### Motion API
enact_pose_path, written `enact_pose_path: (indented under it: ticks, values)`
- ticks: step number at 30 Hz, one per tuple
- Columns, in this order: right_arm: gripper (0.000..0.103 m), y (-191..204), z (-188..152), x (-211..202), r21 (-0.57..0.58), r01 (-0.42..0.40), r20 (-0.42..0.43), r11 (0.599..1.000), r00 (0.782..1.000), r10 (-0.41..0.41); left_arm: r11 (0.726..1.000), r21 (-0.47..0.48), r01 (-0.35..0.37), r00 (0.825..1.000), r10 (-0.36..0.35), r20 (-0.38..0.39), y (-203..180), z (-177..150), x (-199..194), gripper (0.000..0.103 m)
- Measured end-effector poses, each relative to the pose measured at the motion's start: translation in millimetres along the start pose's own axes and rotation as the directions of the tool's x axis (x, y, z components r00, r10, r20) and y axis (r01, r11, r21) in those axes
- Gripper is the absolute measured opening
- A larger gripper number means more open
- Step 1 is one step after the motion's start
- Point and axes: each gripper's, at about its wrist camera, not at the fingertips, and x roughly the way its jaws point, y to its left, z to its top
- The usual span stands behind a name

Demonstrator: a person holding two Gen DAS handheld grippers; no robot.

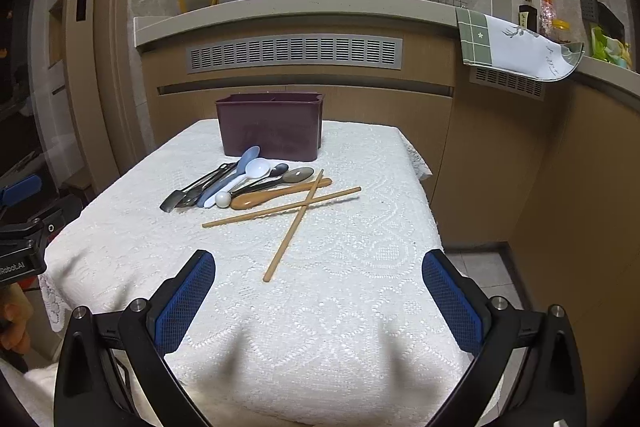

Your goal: Organize utensils

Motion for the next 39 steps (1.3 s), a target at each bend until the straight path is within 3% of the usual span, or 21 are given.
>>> enact_pose_path:
  ticks: [39]
  values:
    - [0.103,4.1,-0.5,-4.4,-0.015,0.027,0.009,1.0,1.0,-0.027,1.0,-0.018,-0.005,1.0,0.005,-0.014,4.6,-6.3,-2.0,0.103]
